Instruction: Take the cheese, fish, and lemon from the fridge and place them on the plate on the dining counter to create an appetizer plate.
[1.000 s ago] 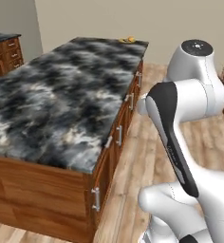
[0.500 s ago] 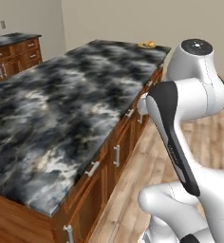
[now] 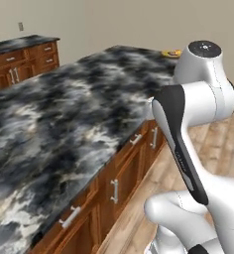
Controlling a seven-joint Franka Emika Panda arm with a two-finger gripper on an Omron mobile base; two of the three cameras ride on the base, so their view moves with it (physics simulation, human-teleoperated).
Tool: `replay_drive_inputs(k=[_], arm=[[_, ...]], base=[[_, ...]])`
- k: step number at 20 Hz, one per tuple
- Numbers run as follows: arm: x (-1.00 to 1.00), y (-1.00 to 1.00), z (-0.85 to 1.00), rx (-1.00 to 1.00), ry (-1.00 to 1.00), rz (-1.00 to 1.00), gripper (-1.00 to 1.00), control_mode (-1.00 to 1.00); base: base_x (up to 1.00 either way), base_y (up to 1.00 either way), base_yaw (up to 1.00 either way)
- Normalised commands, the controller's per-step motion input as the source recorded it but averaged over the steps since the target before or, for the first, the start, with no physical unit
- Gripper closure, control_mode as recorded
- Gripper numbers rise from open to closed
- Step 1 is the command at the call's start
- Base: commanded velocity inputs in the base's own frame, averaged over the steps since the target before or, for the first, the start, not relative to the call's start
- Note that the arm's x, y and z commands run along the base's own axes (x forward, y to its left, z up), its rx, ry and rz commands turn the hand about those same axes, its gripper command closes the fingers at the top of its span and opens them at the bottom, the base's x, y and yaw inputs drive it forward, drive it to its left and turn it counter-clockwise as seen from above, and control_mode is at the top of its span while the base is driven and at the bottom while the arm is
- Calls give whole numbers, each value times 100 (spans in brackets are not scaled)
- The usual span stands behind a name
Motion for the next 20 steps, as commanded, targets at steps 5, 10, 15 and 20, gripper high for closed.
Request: replay_drive_inputs(k=[5, 10, 15, 20], arm=[[0, 0, 0, 0, 0, 0, 100, 100], [0, 0, 0, 0, 0, 0, 100, 100], [0, 0, 0, 0, 0, 0, 100, 100], [0, 0, 0, 0, 0, 0, 100, 100]], base=[[96, -100, 25], [89, -100, 23], [79, -100, 22], [77, -100, 22]])
